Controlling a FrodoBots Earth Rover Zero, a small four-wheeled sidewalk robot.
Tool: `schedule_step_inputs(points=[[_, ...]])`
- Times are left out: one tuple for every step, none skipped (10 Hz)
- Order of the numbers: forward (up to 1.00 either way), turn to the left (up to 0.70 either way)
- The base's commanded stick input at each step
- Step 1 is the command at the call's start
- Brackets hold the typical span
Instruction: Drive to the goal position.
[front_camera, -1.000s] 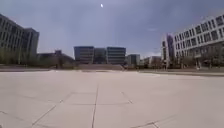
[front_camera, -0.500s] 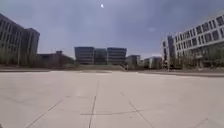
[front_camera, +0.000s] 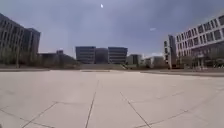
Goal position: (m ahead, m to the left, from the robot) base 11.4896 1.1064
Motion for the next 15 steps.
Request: schedule_step_inputs(points=[[0.70,0.00],[0.70,0.00],[0.70,0.00],[0.70,0.00],[0.70,0.00],[0.70,0.00],[0.70,0.00],[0.70,0.00],[0.70,0.00],[0.70,0.00],[0.70,0.00],[0.70,0.00],[0.70,0.00],[0.70,0.00],[0.70,0.00]])
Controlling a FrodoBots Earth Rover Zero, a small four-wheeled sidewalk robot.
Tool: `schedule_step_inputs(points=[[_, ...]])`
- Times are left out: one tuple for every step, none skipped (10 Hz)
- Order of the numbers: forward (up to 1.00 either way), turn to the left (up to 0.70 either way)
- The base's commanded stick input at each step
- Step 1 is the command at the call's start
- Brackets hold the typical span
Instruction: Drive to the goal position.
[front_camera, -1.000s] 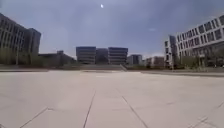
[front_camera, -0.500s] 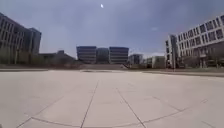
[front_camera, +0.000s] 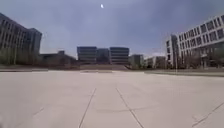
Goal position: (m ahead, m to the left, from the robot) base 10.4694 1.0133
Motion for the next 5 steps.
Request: schedule_step_inputs(points=[[0.70,0.00],[0.70,0.00],[0.70,0.00],[0.70,0.00],[0.70,0.00]])
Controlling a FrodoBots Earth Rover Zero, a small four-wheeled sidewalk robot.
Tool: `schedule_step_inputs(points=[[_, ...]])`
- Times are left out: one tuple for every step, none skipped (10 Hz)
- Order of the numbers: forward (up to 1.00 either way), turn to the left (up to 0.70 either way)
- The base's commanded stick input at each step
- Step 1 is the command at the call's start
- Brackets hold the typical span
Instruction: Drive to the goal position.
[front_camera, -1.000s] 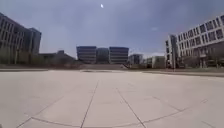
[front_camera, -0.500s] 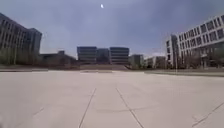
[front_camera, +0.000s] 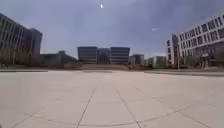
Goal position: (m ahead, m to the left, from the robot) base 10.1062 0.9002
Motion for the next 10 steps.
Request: schedule_step_inputs(points=[[0.70,0.00],[0.70,0.00],[0.70,0.00],[0.70,0.00],[0.70,0.00],[0.70,0.00],[0.70,0.00],[0.70,0.00],[0.70,0.00],[0.70,0.00]])
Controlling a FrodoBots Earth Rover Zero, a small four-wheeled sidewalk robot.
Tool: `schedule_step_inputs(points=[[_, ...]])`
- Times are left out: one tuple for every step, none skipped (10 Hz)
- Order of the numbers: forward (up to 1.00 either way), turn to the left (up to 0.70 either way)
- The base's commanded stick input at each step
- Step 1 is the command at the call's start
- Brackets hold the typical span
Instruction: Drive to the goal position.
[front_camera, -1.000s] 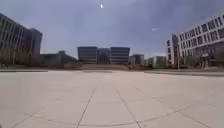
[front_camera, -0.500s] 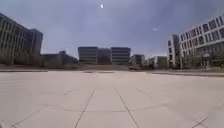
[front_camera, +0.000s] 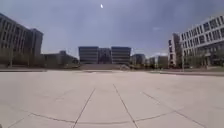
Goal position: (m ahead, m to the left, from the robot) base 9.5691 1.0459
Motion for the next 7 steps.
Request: schedule_step_inputs(points=[[0.70,0.00],[0.70,0.00],[0.70,0.00],[0.70,0.00],[0.70,0.00],[0.70,0.00],[0.70,0.00]])
